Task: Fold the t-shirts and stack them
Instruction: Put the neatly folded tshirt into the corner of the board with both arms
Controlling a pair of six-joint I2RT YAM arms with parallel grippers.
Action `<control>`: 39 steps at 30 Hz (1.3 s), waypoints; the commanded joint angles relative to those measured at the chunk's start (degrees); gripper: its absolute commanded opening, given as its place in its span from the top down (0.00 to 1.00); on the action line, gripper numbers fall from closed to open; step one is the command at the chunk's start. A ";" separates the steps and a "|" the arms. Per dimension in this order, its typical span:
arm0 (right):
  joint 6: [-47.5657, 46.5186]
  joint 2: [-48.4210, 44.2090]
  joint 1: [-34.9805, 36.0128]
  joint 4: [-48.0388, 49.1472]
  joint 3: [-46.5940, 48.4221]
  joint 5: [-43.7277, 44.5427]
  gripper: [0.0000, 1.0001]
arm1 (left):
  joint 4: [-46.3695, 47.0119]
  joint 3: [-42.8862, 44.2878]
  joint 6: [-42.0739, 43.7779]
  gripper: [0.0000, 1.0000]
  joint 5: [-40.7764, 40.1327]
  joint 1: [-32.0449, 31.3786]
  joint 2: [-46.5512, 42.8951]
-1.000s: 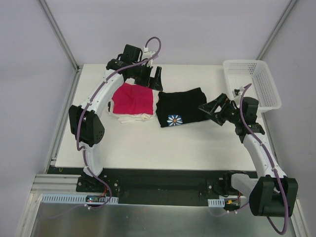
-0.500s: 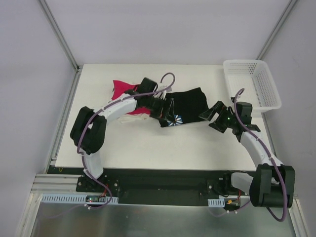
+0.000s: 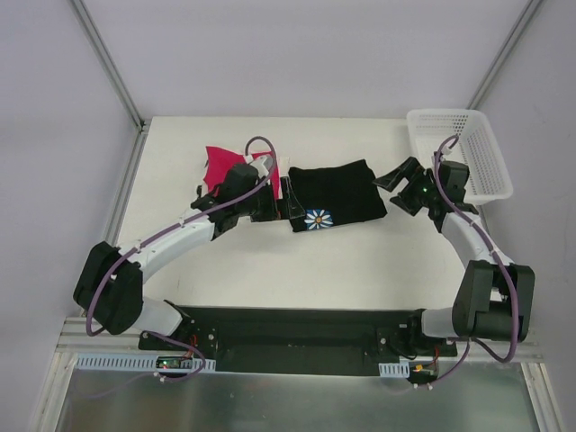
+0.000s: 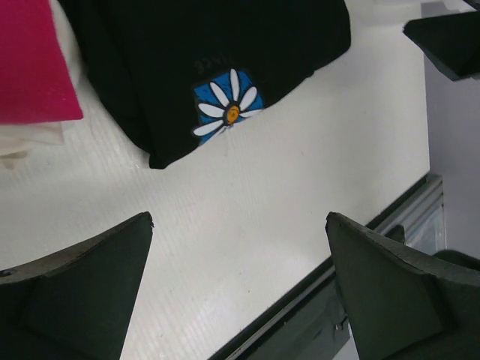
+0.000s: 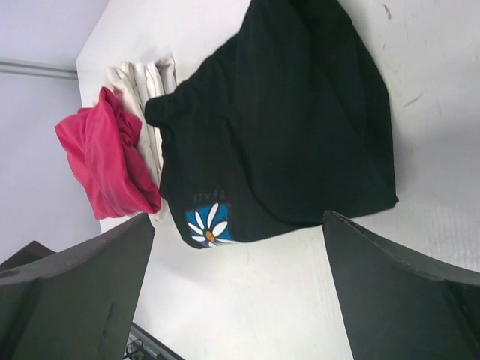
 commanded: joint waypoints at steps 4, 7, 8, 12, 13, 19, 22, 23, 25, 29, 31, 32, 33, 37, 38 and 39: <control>-0.50 4.22 -2.44 3.86 5.18 -0.63 0.02 | 5.01 -4.06 -6.31 0.01 -15.69 -3.89 2.23; -0.33 6.94 -3.76 5.70 5.27 -1.24 0.02 | 7.46 -6.60 -8.24 0.01 -19.23 -6.79 2.94; 0.37 8.95 -4.03 6.49 5.45 -2.03 0.02 | 8.17 -6.97 -8.59 0.01 -21.41 -7.59 3.20; 3.97 13.01 -5.35 11.32 5.19 -7.38 0.02 | 9.75 -8.73 -10.53 0.01 -25.47 -10.06 4.34; 4.94 13.45 -5.87 13.77 4.84 -7.74 0.02 | 10.28 -9.77 -10.97 0.01 -25.73 -10.32 4.52; 9.25 15.03 -6.49 20.29 3.78 -10.47 0.02 | 16.68 -12.51 -11.77 0.01 -28.02 -11.11 6.80; 10.04 14.95 -6.58 21.44 3.69 -11.26 0.02 | 19.14 -9.97 -8.26 0.01 -28.82 -11.11 9.78; 10.13 14.68 -6.58 21.70 3.43 -11.61 0.02 | 19.51 -9.00 -6.77 0.01 -28.73 -11.11 10.84; 10.13 14.24 -6.58 21.97 3.34 -11.62 0.02 | 20.83 -6.02 -5.53 0.01 -26.11 -10.76 13.99; 10.05 13.81 -7.02 21.97 2.99 -12.93 0.02 | 24.43 -2.58 -4.12 0.01 -23.37 -10.59 18.05; 9.96 13.45 -7.28 21.97 2.46 -12.67 0.02 | 25.13 -1.43 -4.12 0.01 -23.01 -10.41 19.54; 9.87 13.28 -7.28 21.88 2.37 -12.67 0.02 | 26.10 -1.26 -4.20 0.01 -22.32 -10.24 19.99; 9.96 13.28 -7.28 21.97 2.11 -12.76 0.02 | 26.37 -1.08 -4.38 0.01 -21.87 -10.06 20.43; 11.36 13.10 -7.37 23.46 1.58 -13.63 0.02 | 28.47 -1.17 -5.43 0.01 -19.41 -9.27 22.18; 11.45 12.84 -7.37 23.55 1.49 -14.07 0.03 | 28.65 -1.17 -5.87 0.01 -18.54 -9.27 22.45; 11.89 12.05 -7.46 23.90 1.41 -14.25 0.03 | 28.74 -1.26 -6.13 0.01 -18.09 -9.27 22.71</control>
